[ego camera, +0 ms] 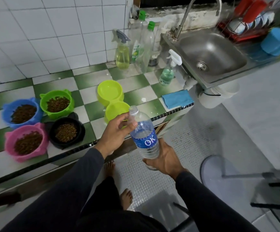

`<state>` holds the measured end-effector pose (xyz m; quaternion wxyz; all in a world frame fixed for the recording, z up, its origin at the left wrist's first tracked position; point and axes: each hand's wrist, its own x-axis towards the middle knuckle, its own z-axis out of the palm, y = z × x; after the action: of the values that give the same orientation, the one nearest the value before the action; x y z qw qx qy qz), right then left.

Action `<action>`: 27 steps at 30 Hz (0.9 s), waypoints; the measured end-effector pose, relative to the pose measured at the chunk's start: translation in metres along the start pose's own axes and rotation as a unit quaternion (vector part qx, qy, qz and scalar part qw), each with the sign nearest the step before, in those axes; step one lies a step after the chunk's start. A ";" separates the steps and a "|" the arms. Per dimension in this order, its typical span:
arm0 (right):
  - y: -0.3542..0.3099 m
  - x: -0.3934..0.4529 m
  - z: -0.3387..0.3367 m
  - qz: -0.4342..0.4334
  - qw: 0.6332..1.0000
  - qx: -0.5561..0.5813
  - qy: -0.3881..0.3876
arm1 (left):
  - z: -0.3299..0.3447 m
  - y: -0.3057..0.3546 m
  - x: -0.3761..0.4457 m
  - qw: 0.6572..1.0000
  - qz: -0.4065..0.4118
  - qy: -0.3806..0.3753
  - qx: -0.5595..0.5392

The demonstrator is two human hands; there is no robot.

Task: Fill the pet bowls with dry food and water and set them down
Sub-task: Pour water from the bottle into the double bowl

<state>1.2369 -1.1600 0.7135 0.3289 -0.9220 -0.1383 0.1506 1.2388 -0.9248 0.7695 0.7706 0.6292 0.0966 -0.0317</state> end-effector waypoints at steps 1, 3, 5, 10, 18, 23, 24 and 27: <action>0.001 0.000 0.001 0.003 1.000 -0.003 -0.004 | -0.001 -0.004 0.000 1.000 -0.010 0.002 -0.007; 0.004 0.000 0.004 0.006 1.000 0.006 -0.006 | -0.003 -0.009 0.001 0.999 -0.032 0.008 -0.022; 0.007 0.000 0.006 0.013 1.000 0.009 -0.008 | -0.005 -0.014 0.003 0.998 -0.051 0.013 -0.033; 0.015 0.007 0.012 0.037 0.998 -0.028 -0.030 | -0.010 -0.028 0.010 0.995 -0.090 0.031 -0.030; 0.014 0.020 0.017 0.061 0.995 -0.059 -0.054 | -0.017 -0.047 0.025 0.989 -0.122 0.044 -0.066; 0.012 0.025 0.016 0.073 0.993 -0.069 -0.067 | -0.021 -0.054 0.033 0.985 -0.143 0.049 -0.088; 0.012 0.026 0.016 0.076 0.992 -0.071 -0.070 | -0.022 -0.055 0.034 0.984 -0.146 0.049 -0.093; 0.012 0.030 0.016 0.085 0.990 -0.082 -0.080 | -0.024 -0.059 0.036 0.982 -0.150 0.051 -0.103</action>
<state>1.2605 -1.1495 0.6886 0.2263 -0.9390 -0.0973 0.2398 1.2616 -0.9108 0.7015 0.8116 0.5259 0.2317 -0.1054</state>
